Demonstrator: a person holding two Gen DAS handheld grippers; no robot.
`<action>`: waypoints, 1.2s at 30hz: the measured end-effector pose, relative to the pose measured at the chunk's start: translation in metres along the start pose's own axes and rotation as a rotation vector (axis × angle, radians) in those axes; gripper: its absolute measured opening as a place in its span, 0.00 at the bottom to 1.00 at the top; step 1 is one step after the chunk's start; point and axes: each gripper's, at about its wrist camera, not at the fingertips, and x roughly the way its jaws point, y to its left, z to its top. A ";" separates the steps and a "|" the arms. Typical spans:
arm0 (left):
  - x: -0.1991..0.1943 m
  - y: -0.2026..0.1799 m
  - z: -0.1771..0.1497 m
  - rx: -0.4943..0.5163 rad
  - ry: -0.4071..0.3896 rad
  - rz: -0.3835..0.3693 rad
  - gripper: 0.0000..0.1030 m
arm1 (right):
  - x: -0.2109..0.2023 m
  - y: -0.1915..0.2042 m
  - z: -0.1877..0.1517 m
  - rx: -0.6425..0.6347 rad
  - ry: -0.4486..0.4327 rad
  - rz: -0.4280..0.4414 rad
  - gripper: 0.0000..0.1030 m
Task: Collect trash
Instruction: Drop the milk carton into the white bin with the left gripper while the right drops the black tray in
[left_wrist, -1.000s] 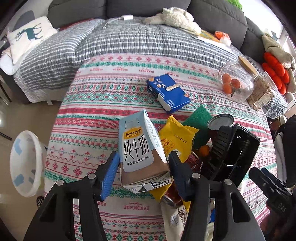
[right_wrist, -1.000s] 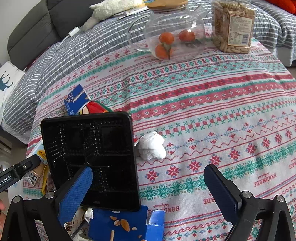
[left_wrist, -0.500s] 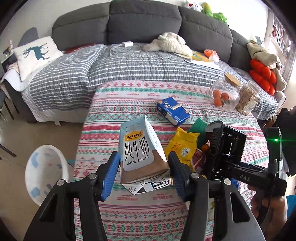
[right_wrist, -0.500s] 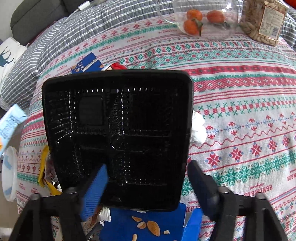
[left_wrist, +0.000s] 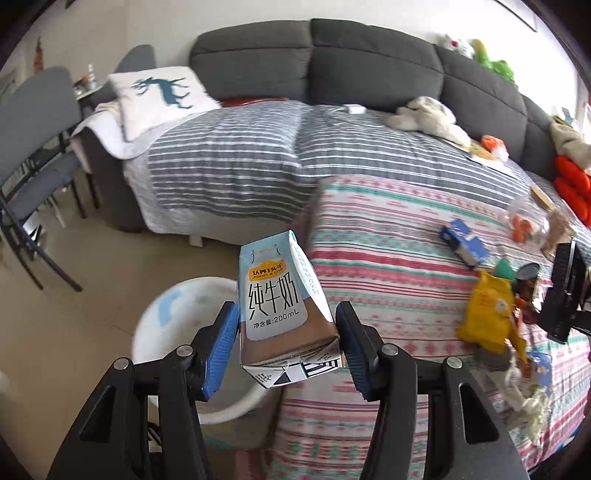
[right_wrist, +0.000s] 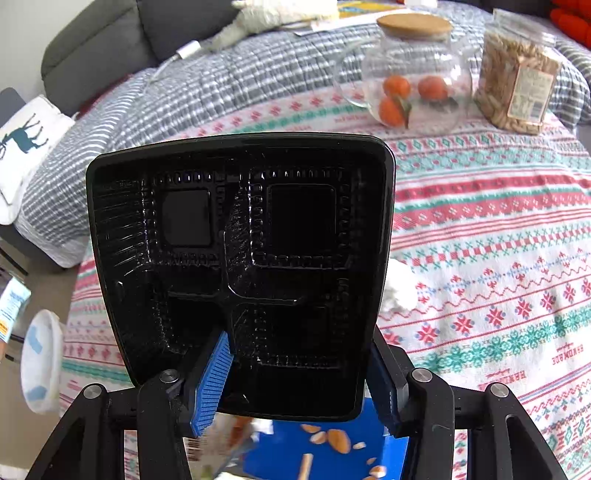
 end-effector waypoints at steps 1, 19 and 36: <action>0.002 0.010 0.000 -0.014 0.000 0.013 0.55 | 0.000 0.006 -0.001 -0.006 -0.004 0.009 0.57; 0.023 0.088 -0.020 -0.058 0.064 0.102 0.99 | 0.019 0.136 -0.016 -0.183 0.064 0.098 0.58; 0.001 0.176 -0.077 -0.108 0.185 0.207 1.00 | 0.120 0.316 -0.055 -0.348 0.282 0.192 0.59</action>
